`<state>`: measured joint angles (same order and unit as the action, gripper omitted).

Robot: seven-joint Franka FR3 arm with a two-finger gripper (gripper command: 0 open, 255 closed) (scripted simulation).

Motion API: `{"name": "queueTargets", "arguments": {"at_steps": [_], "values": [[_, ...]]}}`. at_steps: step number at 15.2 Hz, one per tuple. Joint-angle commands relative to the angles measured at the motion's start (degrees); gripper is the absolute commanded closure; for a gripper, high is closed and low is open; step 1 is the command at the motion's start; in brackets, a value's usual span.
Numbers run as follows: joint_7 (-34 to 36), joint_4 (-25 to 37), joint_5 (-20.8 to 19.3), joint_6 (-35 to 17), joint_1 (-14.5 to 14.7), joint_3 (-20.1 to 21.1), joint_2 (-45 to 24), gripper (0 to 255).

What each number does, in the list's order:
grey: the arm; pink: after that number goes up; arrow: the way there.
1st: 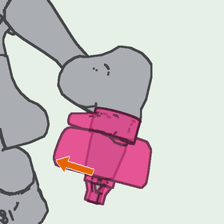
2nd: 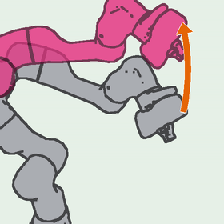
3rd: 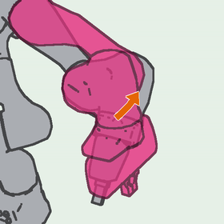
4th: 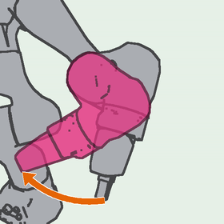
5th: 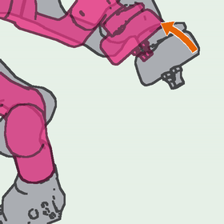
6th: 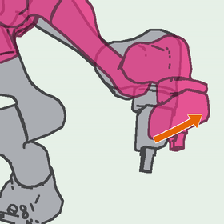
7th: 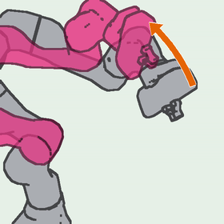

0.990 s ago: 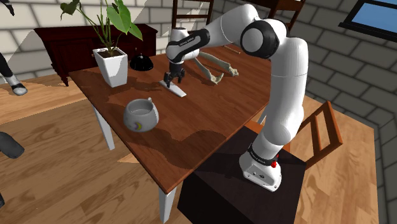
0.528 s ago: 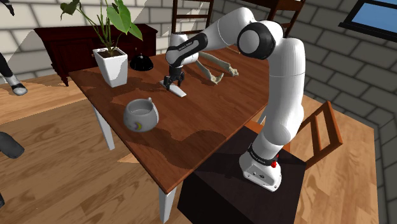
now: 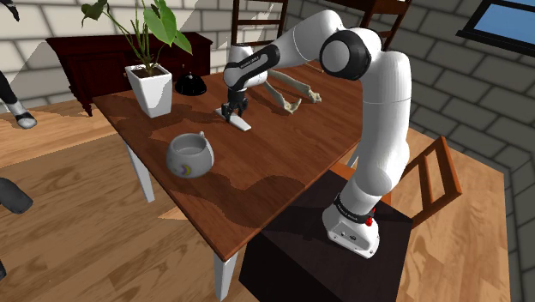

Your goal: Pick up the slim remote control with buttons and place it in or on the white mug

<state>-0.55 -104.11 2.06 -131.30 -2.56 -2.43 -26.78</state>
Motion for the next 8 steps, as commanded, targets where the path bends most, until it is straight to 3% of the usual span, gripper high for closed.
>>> {"name": "queueTargets", "arguments": {"at_steps": [1, 8], "values": [[0.0, 0.0, 0.0, 0.0, 0.0, 0.0, 0.0, 255], [0.0, 0.3, -0.1, 1.2, 0.0, 0.0, 0.9, 255]]}}
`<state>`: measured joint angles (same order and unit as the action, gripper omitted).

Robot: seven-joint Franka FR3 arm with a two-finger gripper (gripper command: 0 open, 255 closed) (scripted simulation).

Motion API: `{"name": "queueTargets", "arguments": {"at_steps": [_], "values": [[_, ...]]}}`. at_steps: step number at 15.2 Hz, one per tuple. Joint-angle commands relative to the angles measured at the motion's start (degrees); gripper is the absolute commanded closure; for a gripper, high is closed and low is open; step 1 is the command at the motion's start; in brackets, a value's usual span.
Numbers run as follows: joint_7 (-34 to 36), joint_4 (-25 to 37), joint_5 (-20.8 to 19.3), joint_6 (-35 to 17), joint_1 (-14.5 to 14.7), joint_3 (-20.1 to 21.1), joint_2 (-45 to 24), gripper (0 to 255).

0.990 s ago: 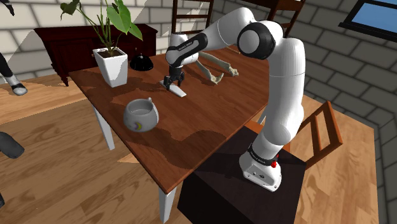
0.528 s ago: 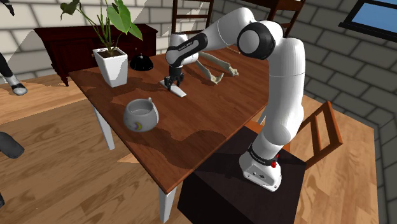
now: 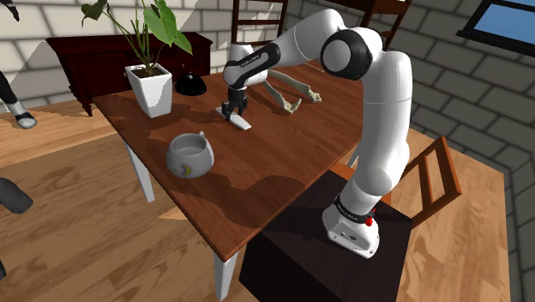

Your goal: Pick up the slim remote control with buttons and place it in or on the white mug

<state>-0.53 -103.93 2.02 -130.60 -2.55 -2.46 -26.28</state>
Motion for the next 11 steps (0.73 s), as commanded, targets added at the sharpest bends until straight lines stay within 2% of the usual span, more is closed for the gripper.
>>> {"name": "queueTargets", "arguments": {"at_steps": [1, 11], "values": [[0.0, 0.3, -0.1, 1.1, 0.0, 0.0, 0.8, 255], [0.3, 2.7, -0.3, 7.3, 0.1, -0.2, 4.7, 255]]}}
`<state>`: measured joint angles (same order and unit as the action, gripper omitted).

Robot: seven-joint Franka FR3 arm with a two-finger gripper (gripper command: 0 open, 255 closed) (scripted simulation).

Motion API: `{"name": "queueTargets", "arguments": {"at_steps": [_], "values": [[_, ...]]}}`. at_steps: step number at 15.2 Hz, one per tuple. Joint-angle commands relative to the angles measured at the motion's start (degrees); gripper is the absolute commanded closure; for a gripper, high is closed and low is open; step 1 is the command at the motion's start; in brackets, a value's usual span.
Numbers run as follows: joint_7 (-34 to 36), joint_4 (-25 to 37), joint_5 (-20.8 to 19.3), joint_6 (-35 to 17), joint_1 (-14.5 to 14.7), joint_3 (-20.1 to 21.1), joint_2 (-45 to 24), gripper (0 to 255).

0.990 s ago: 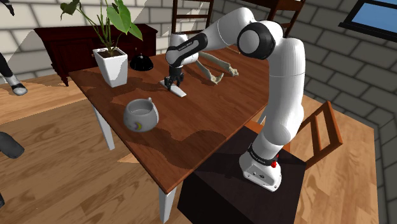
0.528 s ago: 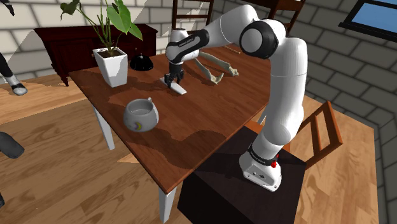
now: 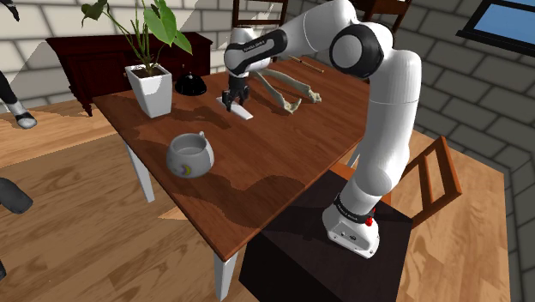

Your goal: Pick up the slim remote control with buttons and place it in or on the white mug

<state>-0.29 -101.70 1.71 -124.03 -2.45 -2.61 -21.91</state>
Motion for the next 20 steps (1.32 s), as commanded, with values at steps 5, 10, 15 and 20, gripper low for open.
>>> {"name": "queueTargets", "arguments": {"at_steps": [5, 10, 15, 20], "values": [[0.1, 2.1, -0.1, 4.0, 0.0, -0.1, 1.9, 255], [0.2, 4.2, -0.2, 7.4, 0.0, -0.1, 3.2, 255], [0.3, 6.6, -0.3, 10.8, 0.0, -0.1, 4.3, 255], [0.3, 9.0, -0.4, 13.9, 0.0, -0.1, 5.0, 255]]}}
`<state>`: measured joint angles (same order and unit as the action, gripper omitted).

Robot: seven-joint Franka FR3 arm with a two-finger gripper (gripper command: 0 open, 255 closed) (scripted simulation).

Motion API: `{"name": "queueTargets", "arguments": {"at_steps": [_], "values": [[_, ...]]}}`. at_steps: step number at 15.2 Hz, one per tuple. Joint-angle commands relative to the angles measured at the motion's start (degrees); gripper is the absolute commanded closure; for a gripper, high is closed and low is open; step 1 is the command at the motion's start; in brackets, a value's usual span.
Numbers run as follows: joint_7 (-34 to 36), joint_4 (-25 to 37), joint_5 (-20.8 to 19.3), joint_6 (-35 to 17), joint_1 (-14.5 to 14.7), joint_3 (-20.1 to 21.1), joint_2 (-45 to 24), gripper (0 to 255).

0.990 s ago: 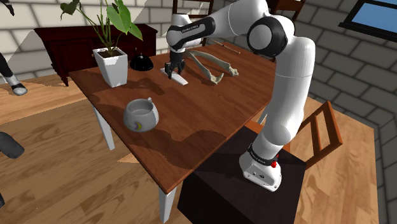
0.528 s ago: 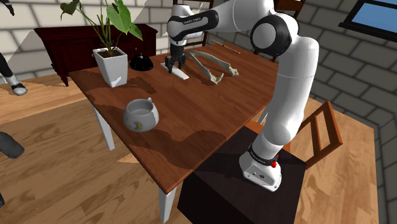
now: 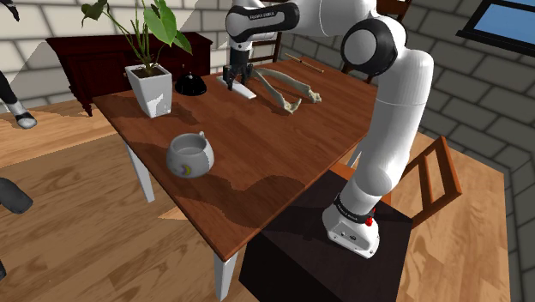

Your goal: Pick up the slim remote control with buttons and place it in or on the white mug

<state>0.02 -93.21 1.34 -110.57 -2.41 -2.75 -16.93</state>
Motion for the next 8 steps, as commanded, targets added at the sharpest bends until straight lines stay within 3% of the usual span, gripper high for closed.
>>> {"name": "queueTargets", "arguments": {"at_steps": [1, 8], "values": [[1.2, -0.9, -0.2, 0.1, 0.8, 0.4, 1.0, 255], [9.8, -8.0, -1.1, -1.9, 6.1, 3.4, 6.1, 255]]}}
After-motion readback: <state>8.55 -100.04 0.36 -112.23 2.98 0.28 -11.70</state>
